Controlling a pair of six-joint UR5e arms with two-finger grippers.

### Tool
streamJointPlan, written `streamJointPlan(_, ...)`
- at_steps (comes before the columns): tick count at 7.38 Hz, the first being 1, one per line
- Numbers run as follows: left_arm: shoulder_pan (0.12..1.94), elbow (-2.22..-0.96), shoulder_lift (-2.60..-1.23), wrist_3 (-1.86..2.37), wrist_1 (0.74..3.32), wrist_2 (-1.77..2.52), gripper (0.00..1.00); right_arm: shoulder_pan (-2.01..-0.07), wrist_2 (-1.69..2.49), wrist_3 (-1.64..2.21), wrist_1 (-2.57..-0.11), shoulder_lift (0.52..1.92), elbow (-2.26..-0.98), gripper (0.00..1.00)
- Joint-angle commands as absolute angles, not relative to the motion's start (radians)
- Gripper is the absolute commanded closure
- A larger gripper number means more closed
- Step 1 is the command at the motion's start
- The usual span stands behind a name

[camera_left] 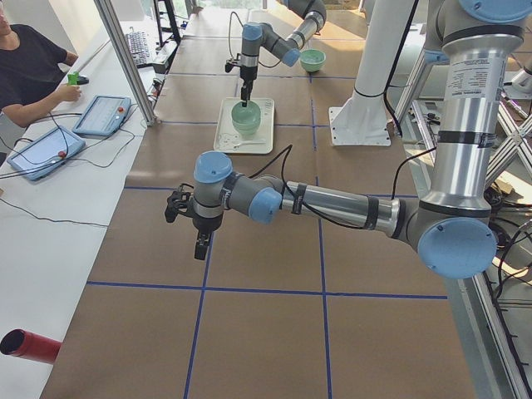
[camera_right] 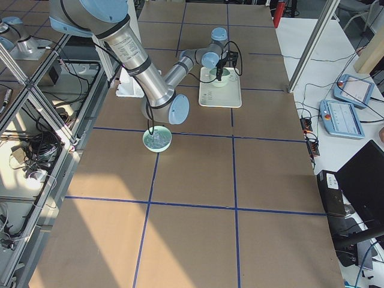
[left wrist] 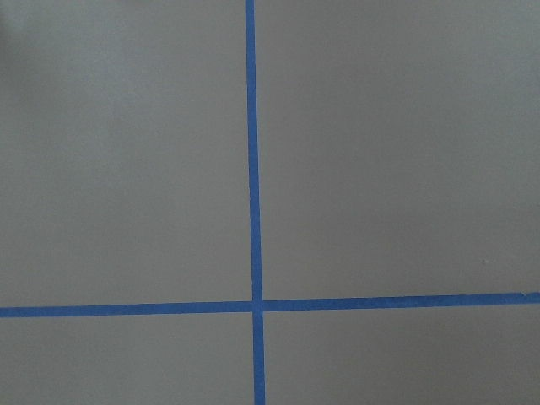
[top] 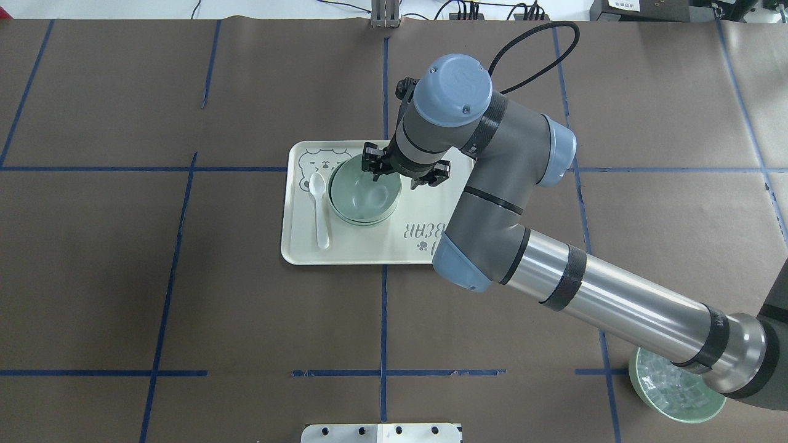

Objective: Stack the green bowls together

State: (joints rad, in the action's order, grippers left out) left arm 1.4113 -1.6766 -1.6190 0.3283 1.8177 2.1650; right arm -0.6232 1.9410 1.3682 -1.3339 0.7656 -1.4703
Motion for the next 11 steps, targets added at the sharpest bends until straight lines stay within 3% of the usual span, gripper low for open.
streamJointPlan(1,1.411,-1.675,-1.618,0.328,1.816,2.164,0.00,-0.649,1.978,1.374,-1.335,0.768,-1.470,0.00)
streamJointPlan(3,1.410,-1.661,-1.618,0.330,1.816,2.164,0.00,-0.705,1.991,1.282,-1.522,0.811,-1.567,0.00)
streamJointPlan(5,1.407,-1.654,-1.618,0.330,1.799,2.166,0.00,-0.798,1.991,0.962,-1.748,0.972,-1.795,0.00)
streamJointPlan(6,1.407,-1.654,-1.618,0.331,1.790,2.202,0.00,-0.863,2.014,0.818,-1.762,1.045,-1.837,0.00)
streamJointPlan(9,1.408,-1.666,-1.618,0.331,1.732,2.275,0.00,-1.099,2.190,0.440,-1.752,1.272,-1.870,0.00)
streamJointPlan(11,1.408,-1.666,-1.606,0.330,1.732,2.284,0.00,-1.304,2.291,0.069,-1.752,1.417,-1.812,0.00)
